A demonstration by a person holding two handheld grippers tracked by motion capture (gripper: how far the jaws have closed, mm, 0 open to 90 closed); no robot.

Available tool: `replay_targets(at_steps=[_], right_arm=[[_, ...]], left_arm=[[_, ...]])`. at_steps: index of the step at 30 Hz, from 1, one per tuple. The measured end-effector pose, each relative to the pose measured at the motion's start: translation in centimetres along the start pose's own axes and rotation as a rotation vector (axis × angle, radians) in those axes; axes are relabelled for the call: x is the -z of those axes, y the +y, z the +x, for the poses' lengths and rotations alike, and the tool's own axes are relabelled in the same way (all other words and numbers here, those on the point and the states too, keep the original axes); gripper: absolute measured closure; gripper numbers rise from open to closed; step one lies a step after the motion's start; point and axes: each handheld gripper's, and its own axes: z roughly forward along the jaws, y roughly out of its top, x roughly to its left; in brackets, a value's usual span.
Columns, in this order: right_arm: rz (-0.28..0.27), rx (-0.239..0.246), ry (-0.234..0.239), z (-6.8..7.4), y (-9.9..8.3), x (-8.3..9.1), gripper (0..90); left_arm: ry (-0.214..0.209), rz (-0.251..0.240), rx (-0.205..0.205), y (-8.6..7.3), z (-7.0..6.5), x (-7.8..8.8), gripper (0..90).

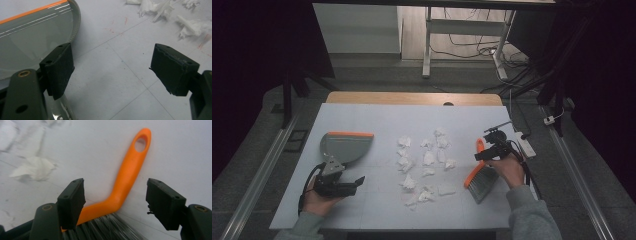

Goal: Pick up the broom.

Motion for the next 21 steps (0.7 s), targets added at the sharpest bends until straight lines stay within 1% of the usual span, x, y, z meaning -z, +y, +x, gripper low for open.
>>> replay_targets(at_steps=[1,2,3,4,6,9,10,12,13,14,16,17,19,20,21], right_arm=[[0.028,-0.022,-0.009,0.0,0.2,-0.5,34.0],[0.028,-0.022,-0.009,0.0,0.2,-0.5,34.0],[0.05,-0.049,-0.02,-0.1,0.3,-1.0,34.8],[0.05,-0.049,-0.02,-0.1,0.3,-1.0,34.8],[0.071,-0.066,-0.029,-0.2,0.5,-1.4,35.5],[0.098,-0.081,-0.041,-0.2,0.6,-2.0,36.3],[0.098,-0.081,-0.041,-0.2,0.6,-2.0,36.3],[0.117,-0.091,-0.059,0.0,0.7,-2.5,37.7],[0.135,-0.087,-0.062,0.0,0.7,-2.6,39.2],[0.135,-0.087,-0.062,0.0,0.7,-2.6,39.2],[0.152,-0.093,-0.07,0.1,0.6,-3.0,41.7],[0.158,-0.107,-0.07,0.1,0.6,-3.2,44.8],[0.171,-0.105,-0.079,0.2,0.5,-3.3,48.0],[0.172,-0.111,-0.083,0.2,0.5,-3.3,50.8],[0.172,-0.111,-0.083,0.2,0.5,-3.3,50.8]], left_arm=[[-0.001,-0.001,0.001,0.0,0.0,0.0,19.9],[-0.001,0.001,0.0,0.0,0.0,0.0,19.9],[0.0,0.001,0.0,0.0,0.0,-0.1,19.9],[-0.001,0.001,0.0,0.0,0.0,-0.1,19.9],[-0.001,0.001,-0.001,0.0,0.0,-0.1,19.8],[-0.002,0.004,0.0,0.0,0.0,-0.1,19.9],[-0.002,0.004,0.002,-0.1,0.0,-0.1,19.9],[-0.001,0.005,0.003,-0.1,0.0,-0.2,19.8],[-0.002,0.006,0.002,-0.1,0.0,-0.2,19.8],[-0.003,0.005,0.002,-0.1,0.0,-0.1,19.8],[-0.001,0.006,0.002,-0.1,0.0,-0.1,19.8],[-0.002,0.005,0.003,-0.1,0.0,-0.1,19.8],[0.001,0.006,0.001,-0.1,0.0,-0.2,19.8],[-0.001,0.005,0.001,-0.1,0.0,-0.2,19.8],[0.0,0.006,0.0,-0.1,0.0,-0.2,19.8]])
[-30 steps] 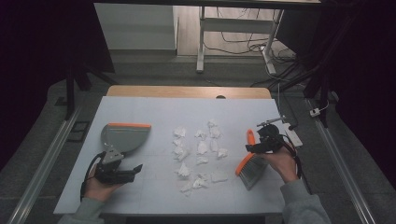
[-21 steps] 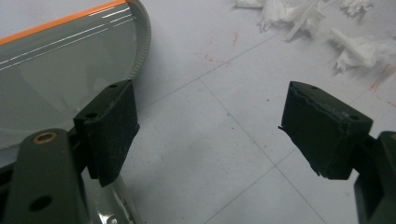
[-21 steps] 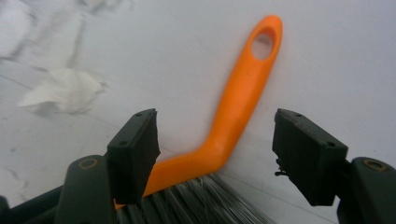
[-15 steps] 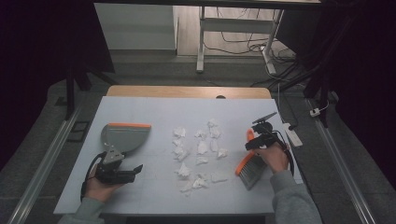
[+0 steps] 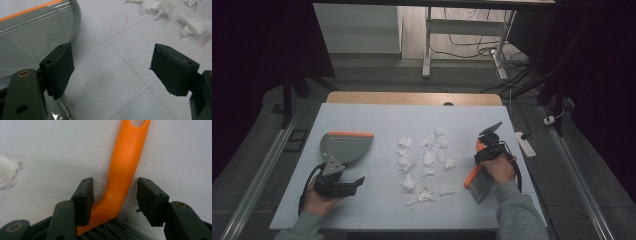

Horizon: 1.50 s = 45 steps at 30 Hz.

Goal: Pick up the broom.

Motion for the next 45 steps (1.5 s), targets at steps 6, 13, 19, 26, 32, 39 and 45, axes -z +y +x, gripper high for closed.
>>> replay_targets(at_steps=[6,13,19,26,32,39,45], right_arm=[[-0.016,-0.06,-0.014,0.5,-0.4,0.1,66.3],[-0.026,-0.038,-0.024,0.8,-0.5,0.1,70.5],[-0.031,0.01,0.008,0.3,-0.5,0.2,70.8],[-0.07,0.049,0.111,-1.0,-0.9,1.7,70.9],[-0.137,0.055,0.213,-1.9,-1.7,3.4,70.9],[-0.368,0.044,0.332,-2.8,-3.4,6.0,70.9],[-0.564,0.042,0.387,-3.3,-4.9,7.9,70.9]], left_arm=[[0.004,-0.003,0.004,-0.1,0.1,0.2,19.9],[0.004,-0.006,0.004,-0.1,0.2,0.2,19.9],[0.002,-0.003,0.008,-0.1,0.2,0.1,20.0],[0.0,-0.003,0.009,-0.1,0.3,0.1,20.0],[-0.001,-0.002,0.009,0.0,0.3,0.1,20.0],[0.001,-0.005,0.01,0.0,0.3,0.1,20.0],[0.002,-0.006,0.006,0.1,0.0,0.0,20.0]])
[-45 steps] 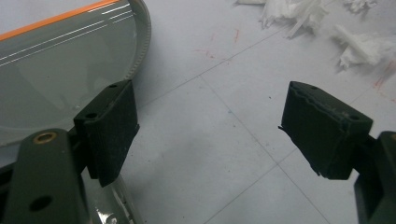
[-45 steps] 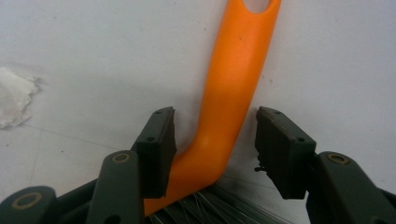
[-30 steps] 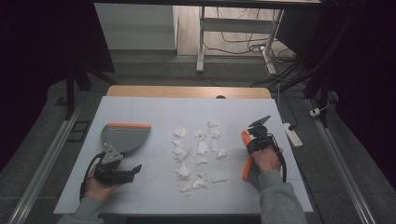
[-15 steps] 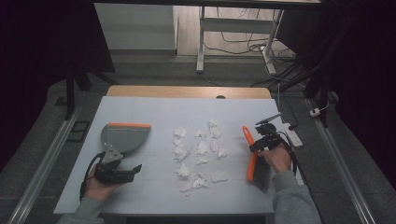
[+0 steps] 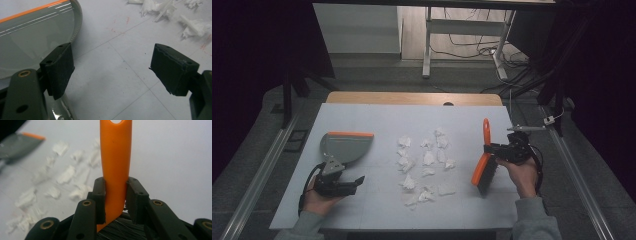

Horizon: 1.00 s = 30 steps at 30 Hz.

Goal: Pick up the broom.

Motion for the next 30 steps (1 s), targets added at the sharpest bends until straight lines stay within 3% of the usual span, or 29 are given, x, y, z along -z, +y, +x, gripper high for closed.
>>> replay_targets(at_steps=[3,8,20,30], right_arm=[[-0.09,0.016,0.035,0.4,-0.1,0.7,70.9],[-0.171,0.029,0.071,1.1,0.0,0.7,70.9],[-0.268,-0.009,0.136,1.7,0.3,0.4,70.8],[-0.356,-0.022,0.219,2.4,0.6,0.1,70.7]], left_arm=[[0.001,-0.004,-0.008,0.1,-0.1,0.0,20.1],[-0.003,-0.019,-0.007,0.2,-0.2,0.0,20.2],[-0.014,-0.042,-0.03,1.1,-1.1,-0.2,20.5],[-0.042,-0.078,-0.072,3.2,-2.7,-0.8,20.9]])
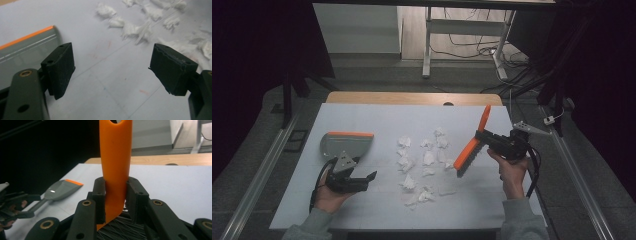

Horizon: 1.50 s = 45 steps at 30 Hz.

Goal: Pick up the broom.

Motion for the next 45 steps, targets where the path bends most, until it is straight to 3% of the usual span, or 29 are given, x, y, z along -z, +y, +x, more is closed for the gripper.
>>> replay_targets(at_steps=[10,17,22,31,36,42,45], right_arm=[[-0.055,-0.023,0.071,1.5,0.0,-0.5,70.7],[-0.063,-0.027,0.084,2.5,-0.4,-1.3,70.7],[-0.056,-0.019,0.096,3.3,-0.7,-2.0,70.7],[-0.048,-0.03,0.102,4.1,-1.8,-3.4,70.6],[-0.061,-0.043,0.066,4.5,-2.3,-3.8,70.6],[-0.062,-0.072,0.06,4.8,-3.1,-4.4,70.6],[-0.063,-0.075,0.059,5.3,-3.3,-4.6,70.6]], left_arm=[[-0.054,-0.028,-0.041,2.6,-2.1,-0.9,21.0],[-0.13,-0.054,-0.051,4.7,-4.3,-2.2,21.1],[-0.166,-0.055,-0.086,5.7,-5.9,-3.1,21.0],[-0.219,-0.084,-0.061,5.7,-7.2,-3.4,21.0],[-0.251,-0.081,-0.082,5.5,-8.2,-3.8,21.1],[-0.255,-0.083,-0.102,5.4,-9.6,-4.8,21.2],[-0.219,-0.072,-0.146,5.5,-10.7,-5.2,21.5]])
